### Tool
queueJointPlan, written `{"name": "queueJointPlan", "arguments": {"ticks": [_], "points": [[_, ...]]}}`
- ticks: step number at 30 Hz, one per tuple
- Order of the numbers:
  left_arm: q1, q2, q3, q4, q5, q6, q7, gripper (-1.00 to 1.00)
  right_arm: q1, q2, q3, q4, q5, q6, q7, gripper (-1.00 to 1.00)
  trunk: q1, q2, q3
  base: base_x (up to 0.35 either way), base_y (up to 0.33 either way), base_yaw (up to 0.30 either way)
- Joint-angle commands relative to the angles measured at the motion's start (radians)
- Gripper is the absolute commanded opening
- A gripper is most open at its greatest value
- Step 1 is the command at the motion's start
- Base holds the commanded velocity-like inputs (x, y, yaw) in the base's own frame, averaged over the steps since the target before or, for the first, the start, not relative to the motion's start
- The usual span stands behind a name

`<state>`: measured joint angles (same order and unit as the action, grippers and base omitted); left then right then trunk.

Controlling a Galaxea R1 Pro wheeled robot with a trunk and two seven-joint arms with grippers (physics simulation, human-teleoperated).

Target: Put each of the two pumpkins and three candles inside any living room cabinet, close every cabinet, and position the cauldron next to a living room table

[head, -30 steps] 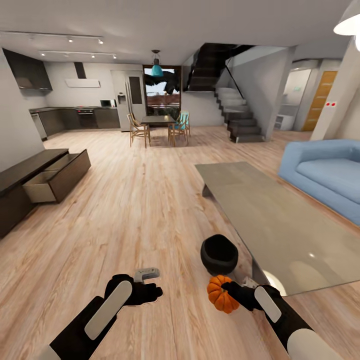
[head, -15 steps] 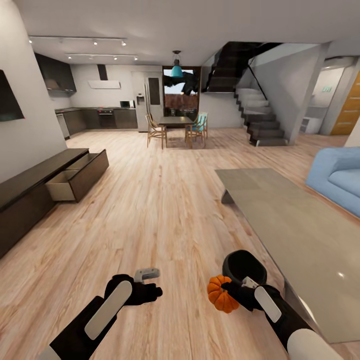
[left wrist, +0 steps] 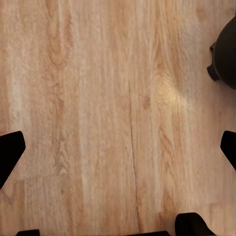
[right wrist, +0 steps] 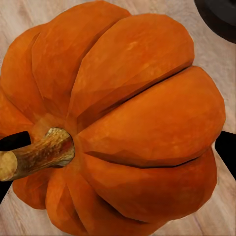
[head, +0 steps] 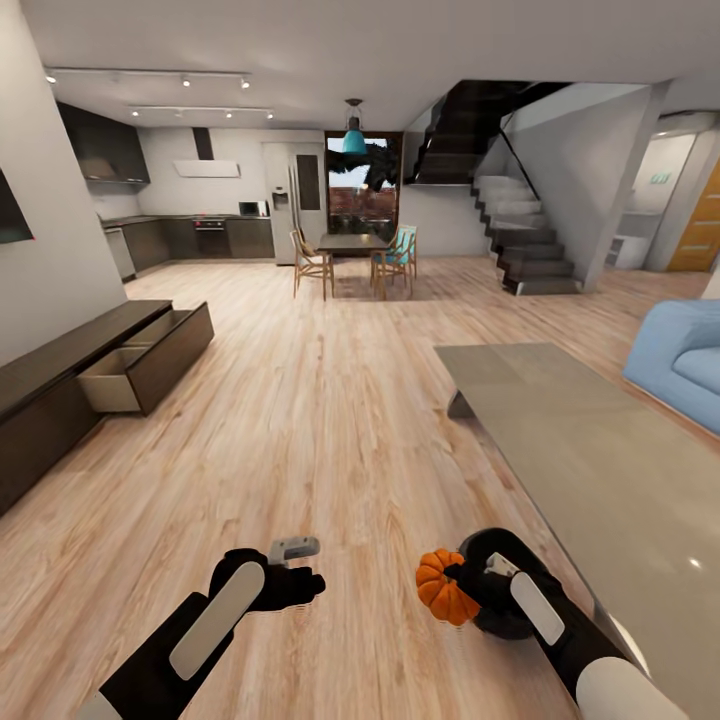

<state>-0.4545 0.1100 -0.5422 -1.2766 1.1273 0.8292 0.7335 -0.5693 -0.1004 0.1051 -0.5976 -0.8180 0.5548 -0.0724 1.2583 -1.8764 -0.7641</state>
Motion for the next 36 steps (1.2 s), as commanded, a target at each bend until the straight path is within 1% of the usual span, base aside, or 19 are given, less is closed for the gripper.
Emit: {"name": "queueJointPlan", "arguments": {"ticks": [1, 8, 17, 36], "points": [[-0.001, 0.001, -0.002, -0.001, 0.01, -0.001, 0.01, 1.0, -0.001, -0.001, 0.006, -0.002, -0.013, 0.001, -0.007, -1.0, 0.0, 0.0, -0.001, 0.315, 0.005, 0.0], [-0.001, 0.002, -0.001, -0.003, 0.01, -0.001, 0.01, 1.0, 0.0, -0.002, 0.006, -0.002, -0.013, 0.002, -0.007, -1.0, 0.0, 0.0, -0.001, 0.315, 0.057, 0.0], [-0.001, 0.002, -0.001, -0.003, 0.011, -0.001, 0.01, 1.0, 0.0, 0.003, 0.007, -0.002, -0.013, 0.001, -0.009, -1.0, 0.0, 0.0, -0.001, 0.288, 0.144, 0.0], [-0.001, 0.002, -0.002, -0.003, 0.01, -0.001, 0.01, 1.0, -0.001, 0.004, 0.005, -0.002, -0.017, 0.011, -0.006, -1.0, 0.0, 0.0, -0.001, 0.238, 0.104, 0.0]]}}
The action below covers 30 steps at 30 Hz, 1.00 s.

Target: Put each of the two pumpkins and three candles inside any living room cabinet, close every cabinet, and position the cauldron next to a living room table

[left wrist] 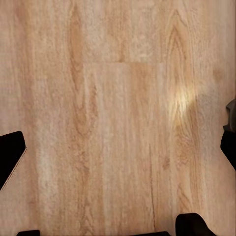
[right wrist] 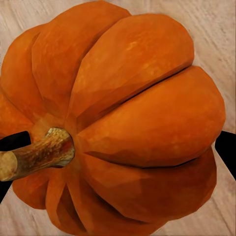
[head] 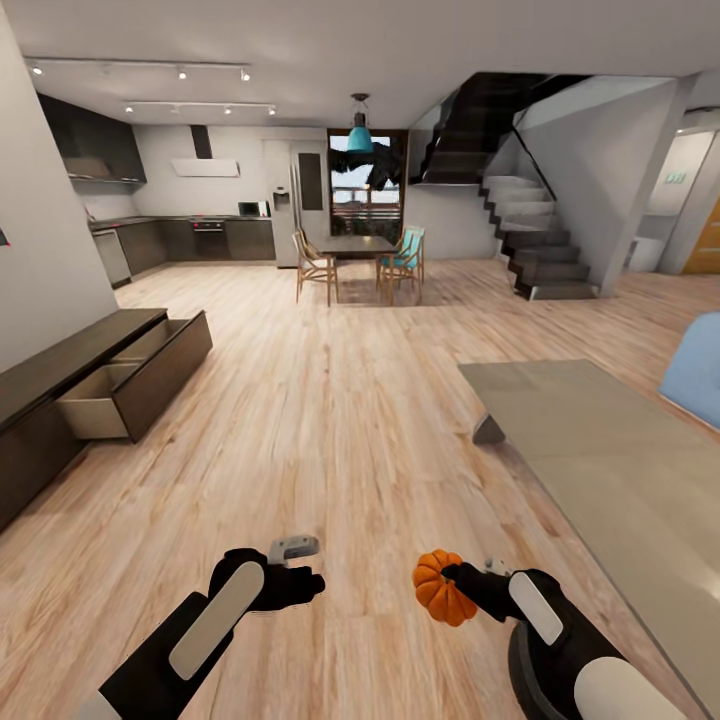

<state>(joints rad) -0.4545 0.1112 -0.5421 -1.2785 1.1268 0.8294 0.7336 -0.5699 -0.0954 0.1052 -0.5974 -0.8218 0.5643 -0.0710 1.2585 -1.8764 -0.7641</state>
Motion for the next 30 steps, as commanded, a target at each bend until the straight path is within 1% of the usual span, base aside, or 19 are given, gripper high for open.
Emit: {"name": "queueJointPlan", "arguments": {"ticks": [1, 8, 15, 30], "points": [[-0.001, 0.001, -0.002, -0.001, 0.01, -0.001, 0.01, 1.0, -0.001, -0.001, 0.005, -0.002, -0.013, 0.004, -0.007, -1.0, 0.0, 0.0, -0.001, 0.234, 0.103, 0.0], [-0.001, -0.001, -0.002, 0.001, 0.01, -0.001, 0.01, 1.0, -0.001, -0.001, 0.005, -0.001, -0.015, 0.009, -0.009, -1.0, 0.0, 0.0, -0.002, 0.234, 0.107, 0.0], [-0.001, 0.0, -0.002, 0.001, 0.01, -0.001, 0.01, 1.0, 0.0, -0.001, 0.005, -0.001, -0.015, 0.009, -0.009, -1.0, 0.0, 0.0, -0.008, 0.235, 0.112, 0.0], [-0.001, 0.0, -0.002, 0.001, 0.01, -0.001, 0.01, 1.0, -0.001, -0.001, 0.005, -0.002, -0.013, 0.009, -0.009, -1.0, 0.0, 0.0, -0.008, 0.238, 0.13, 0.0]]}}
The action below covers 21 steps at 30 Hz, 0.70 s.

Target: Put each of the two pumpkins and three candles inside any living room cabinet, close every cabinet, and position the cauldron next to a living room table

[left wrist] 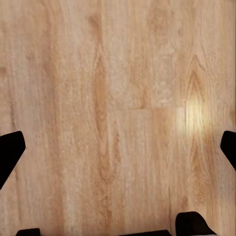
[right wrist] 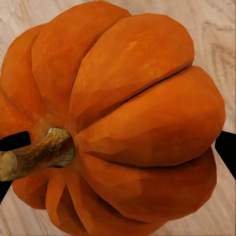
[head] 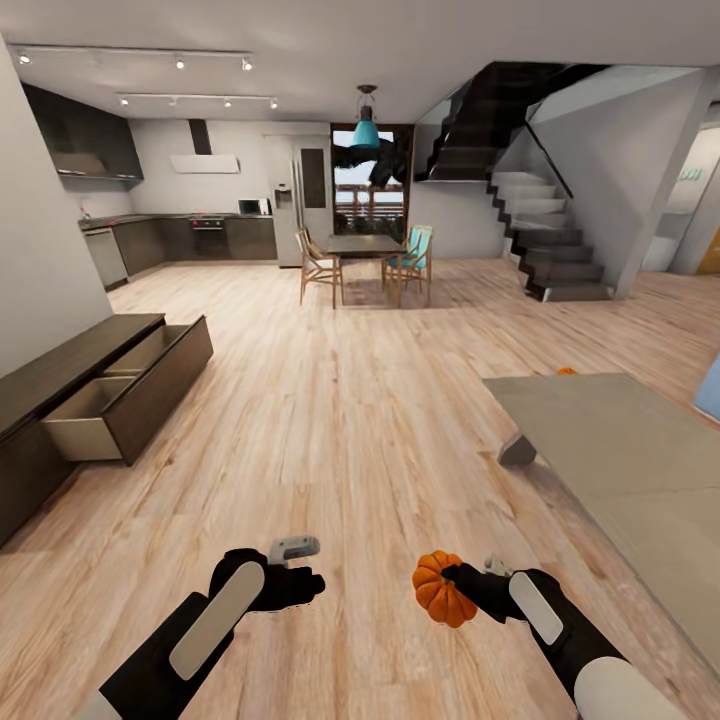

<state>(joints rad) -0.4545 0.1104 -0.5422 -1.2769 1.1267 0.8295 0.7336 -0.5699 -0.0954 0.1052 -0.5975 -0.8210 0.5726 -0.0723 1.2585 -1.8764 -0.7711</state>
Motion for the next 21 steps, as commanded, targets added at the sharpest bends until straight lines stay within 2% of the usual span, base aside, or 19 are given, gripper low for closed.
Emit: {"name": "queueJointPlan", "arguments": {"ticks": [1, 15, 21], "points": [[-0.001, 0.001, -0.002, -0.001, 0.01, -0.001, 0.01, 1.0, 0.0, -0.001, 0.005, -0.002, -0.013, 0.001, -0.007, -1.0, 0.0, 0.0, -0.001, 0.245, 0.133, 0.0], [-0.001, 0.0, -0.002, -0.001, 0.01, -0.001, 0.01, 1.0, 0.0, -0.001, 0.005, -0.002, -0.012, 0.0, -0.009, -1.0, 0.0, 0.0, -0.001, 0.273, 0.122, 0.0], [-0.001, -0.001, -0.002, -0.001, 0.01, -0.002, 0.009, 1.0, 0.0, -0.001, 0.006, -0.002, -0.011, -0.001, -0.009, -1.0, 0.0, 0.0, -0.001, 0.302, 0.052, 0.0]]}}
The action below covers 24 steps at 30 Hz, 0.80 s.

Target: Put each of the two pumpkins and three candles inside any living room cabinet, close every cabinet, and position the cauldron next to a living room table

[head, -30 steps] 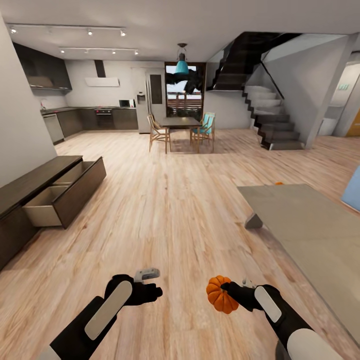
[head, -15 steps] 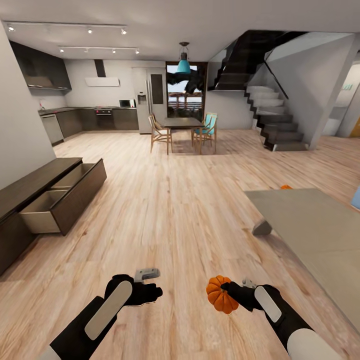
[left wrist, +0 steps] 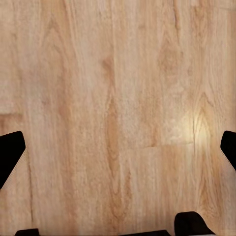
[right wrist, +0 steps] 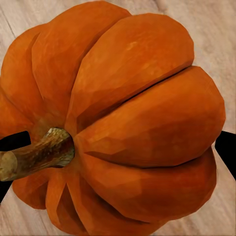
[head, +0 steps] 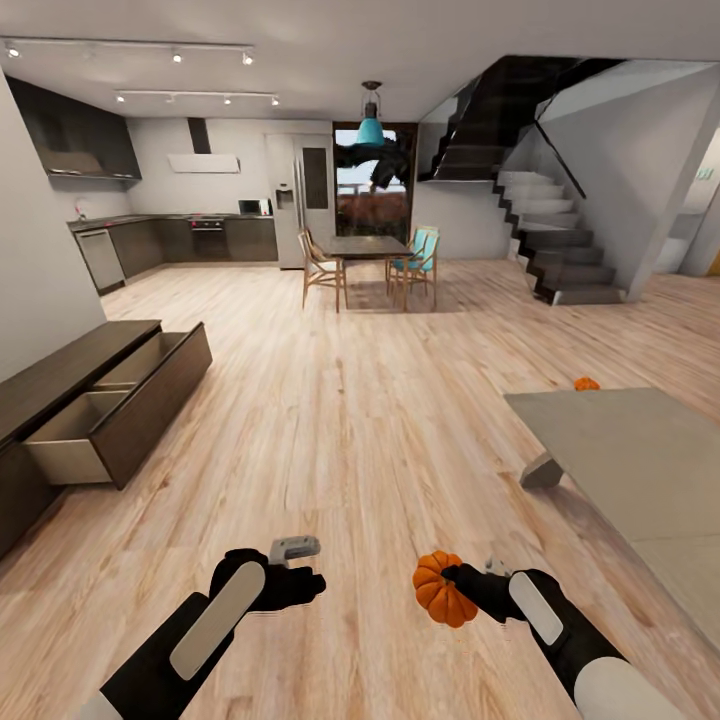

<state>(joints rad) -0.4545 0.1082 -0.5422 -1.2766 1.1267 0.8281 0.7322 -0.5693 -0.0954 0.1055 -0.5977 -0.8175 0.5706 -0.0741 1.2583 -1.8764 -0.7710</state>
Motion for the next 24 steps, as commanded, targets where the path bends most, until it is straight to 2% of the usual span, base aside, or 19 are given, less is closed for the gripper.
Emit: {"name": "queueJointPlan", "arguments": {"ticks": [1, 9, 24], "points": [[-0.001, 0.0, -0.002, -0.001, 0.01, -0.001, 0.01, 1.0, -0.001, -0.001, 0.006, -0.002, -0.014, 0.0, -0.008, -1.0, 0.0, 0.0, -0.001, 0.309, 0.006, 0.0], [-0.001, -0.004, -0.002, 0.0, 0.005, -0.003, 0.022, 1.0, -0.001, -0.001, 0.006, -0.002, -0.014, -0.001, -0.009, -1.0, 0.0, 0.0, -0.001, 0.317, 0.001, 0.0], [-0.002, 0.002, -0.005, 0.065, -0.001, -0.014, 0.026, 1.0, -0.001, -0.001, 0.006, -0.002, -0.014, -0.002, -0.009, -1.0, 0.0, 0.0, -0.001, 0.328, 0.0, 0.0]]}}
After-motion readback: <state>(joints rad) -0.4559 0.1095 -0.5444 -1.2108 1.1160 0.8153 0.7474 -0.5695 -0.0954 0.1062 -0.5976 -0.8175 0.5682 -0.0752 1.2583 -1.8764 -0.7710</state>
